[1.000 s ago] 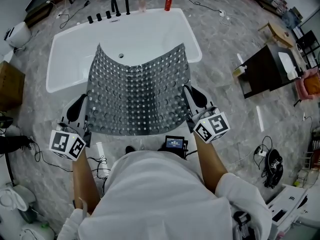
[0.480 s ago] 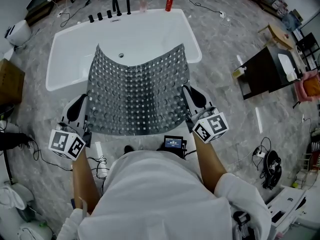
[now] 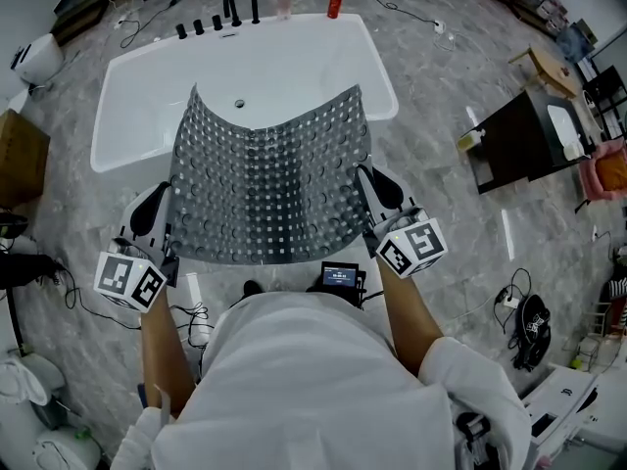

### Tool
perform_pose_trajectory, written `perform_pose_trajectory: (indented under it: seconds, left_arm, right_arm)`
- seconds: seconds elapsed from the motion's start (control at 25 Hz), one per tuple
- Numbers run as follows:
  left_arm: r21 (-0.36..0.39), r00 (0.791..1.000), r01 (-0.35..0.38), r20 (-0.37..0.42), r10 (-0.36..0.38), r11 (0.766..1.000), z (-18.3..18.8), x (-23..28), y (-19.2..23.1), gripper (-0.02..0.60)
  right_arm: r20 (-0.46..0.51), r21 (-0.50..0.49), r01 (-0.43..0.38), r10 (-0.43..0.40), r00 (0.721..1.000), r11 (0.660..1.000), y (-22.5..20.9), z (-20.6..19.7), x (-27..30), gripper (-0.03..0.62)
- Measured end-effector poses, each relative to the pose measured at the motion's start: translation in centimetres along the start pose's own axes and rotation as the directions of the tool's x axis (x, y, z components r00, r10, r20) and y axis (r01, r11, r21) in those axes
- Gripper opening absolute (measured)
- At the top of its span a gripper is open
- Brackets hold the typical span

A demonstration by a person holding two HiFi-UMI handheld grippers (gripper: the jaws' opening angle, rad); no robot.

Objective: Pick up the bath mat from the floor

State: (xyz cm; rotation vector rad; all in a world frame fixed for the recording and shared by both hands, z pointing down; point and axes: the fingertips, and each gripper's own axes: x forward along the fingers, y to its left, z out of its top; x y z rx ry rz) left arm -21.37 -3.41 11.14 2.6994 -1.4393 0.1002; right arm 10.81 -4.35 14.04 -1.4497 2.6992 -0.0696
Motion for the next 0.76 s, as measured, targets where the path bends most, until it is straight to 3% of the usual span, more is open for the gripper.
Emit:
perform_pose_trajectory:
  seconds: [0.76]
  left_arm:
    - [-0.008, 1.0, -0.015, 0.002, 0.015, 1.0, 0.3, -1.1, 0.0, 0.012]
  right_arm:
    - [0.004, 0.031, -0.005, 0.005, 1.0, 1.0, 0.4, -0.4, -0.7, 0.041]
